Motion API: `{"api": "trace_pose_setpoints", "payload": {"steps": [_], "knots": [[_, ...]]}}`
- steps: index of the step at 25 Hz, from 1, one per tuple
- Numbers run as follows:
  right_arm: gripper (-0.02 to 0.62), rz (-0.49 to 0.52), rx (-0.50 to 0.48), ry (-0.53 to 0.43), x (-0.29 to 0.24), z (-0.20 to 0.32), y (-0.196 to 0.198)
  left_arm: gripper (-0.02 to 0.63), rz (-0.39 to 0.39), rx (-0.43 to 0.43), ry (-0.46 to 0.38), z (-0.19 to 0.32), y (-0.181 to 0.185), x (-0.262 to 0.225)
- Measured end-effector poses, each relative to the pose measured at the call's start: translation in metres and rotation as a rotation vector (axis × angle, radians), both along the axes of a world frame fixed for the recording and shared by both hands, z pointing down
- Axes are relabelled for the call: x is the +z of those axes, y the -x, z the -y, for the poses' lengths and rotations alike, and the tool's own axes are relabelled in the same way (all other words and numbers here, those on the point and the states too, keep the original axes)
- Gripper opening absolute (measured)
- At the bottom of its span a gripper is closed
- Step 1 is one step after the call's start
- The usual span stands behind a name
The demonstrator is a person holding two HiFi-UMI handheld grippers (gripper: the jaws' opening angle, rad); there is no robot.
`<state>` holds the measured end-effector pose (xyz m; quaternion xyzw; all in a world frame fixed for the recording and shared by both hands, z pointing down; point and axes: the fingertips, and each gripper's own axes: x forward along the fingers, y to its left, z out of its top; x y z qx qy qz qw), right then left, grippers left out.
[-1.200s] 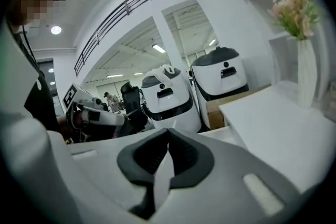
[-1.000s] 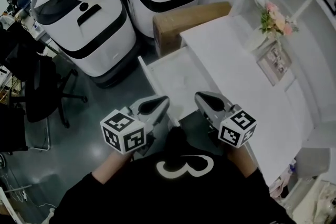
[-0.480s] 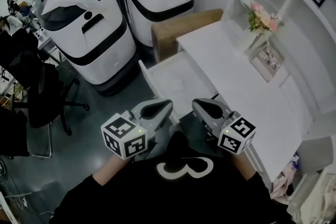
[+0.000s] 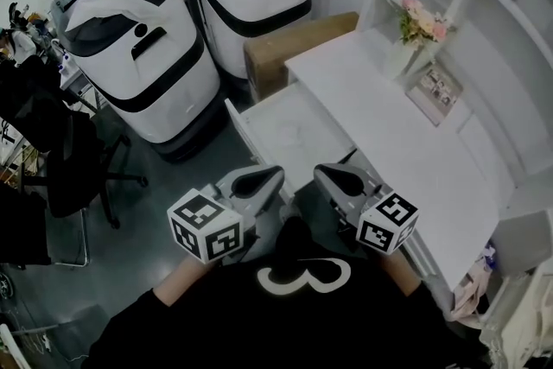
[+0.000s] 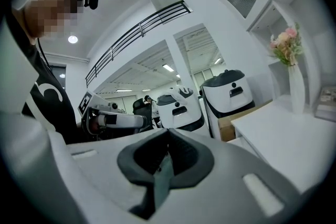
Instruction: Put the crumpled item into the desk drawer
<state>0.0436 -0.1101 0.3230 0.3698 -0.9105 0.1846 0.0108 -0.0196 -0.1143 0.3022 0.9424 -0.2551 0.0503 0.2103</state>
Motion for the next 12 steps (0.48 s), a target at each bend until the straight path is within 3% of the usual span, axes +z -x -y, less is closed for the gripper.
{"api": "trace_pose_setpoints", "payload": {"steps": [12], "knots": [[0.003, -0.002, 0.006, 0.027, 0.011, 0.012, -0.001, 0.008, 0.007, -0.017, 0.020, 0.012, 0.005, 0.011]]}}
